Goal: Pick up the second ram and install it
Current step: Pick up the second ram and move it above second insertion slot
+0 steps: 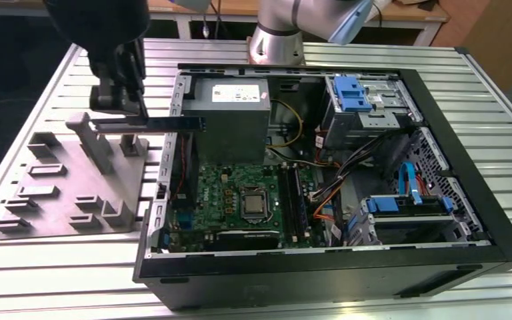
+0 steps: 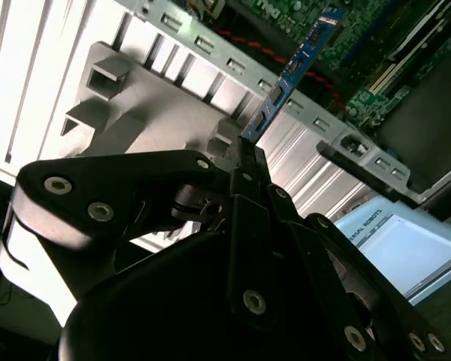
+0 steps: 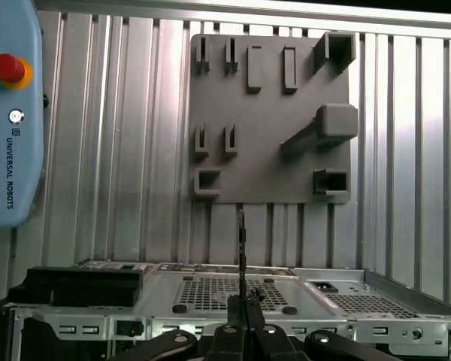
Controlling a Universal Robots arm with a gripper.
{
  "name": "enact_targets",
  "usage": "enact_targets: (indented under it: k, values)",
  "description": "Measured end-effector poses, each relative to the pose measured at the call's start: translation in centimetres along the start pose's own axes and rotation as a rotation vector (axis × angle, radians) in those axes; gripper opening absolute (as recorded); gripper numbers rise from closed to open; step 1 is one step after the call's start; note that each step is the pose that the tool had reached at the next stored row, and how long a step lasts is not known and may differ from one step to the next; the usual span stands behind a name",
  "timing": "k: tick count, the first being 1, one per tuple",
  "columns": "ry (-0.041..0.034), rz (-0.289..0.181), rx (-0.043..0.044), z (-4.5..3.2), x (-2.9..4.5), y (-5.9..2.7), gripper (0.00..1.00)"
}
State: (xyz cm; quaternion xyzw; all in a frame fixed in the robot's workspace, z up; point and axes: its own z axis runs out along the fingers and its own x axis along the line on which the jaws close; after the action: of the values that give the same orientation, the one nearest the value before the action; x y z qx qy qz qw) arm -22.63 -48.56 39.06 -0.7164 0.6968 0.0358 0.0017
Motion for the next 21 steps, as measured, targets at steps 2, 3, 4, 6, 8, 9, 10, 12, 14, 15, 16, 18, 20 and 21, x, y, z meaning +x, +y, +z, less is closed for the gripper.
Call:
enact_targets:
  k: [2, 3, 4, 6, 8, 9, 10, 12, 14, 15, 16, 18, 20, 21]
  values:
    - [0.0000, 0.000, 0.0000, -0.03, 0.02, -0.70, 0.11]
    - [-0.0001, 0.000, 0.0000, -0.03, 0.03, -1.05, 0.11]
    - [0.0001, 0.000, -0.0001, -0.05, 0.04, -1.40, 0.11]
    - [0.0001, 0.000, -0.0001, -0.08, 0.06, -2.14, 0.11]
    - [0.0000, 0.000, -0.0001, -0.10, 0.08, -2.91, 0.11]
    - [0.0000, 0.000, -0.0001, -0.12, 0.09, -3.37, 0.11]
    - [0.0000, 0.000, -0.0001, -0.13, 0.10, -3.80, 0.11]
    - [-0.0002, 0.000, -0.0001, -0.16, 0.13, -4.66, 0.11]
    - [-0.0002, 0.000, -0.0002, -0.20, 0.15, -5.56, 0.11]
    - [-0.0002, 0.000, -0.0003, -0.21, 0.17, -6.01, 0.11]
    - [-0.0003, 0.000, -0.0002, -0.23, 0.18, -6.46, 0.11]
    - [-0.0005, 0.000, -0.0002, -0.26, 0.20, -7.40, 0.11]
    - [-0.0006, 0.000, -0.0002, -0.29, 0.23, -8.29, 0.11]
    - [-0.0006, 0.000, -0.0003, -0.31, 0.24, -8.74, 0.11]
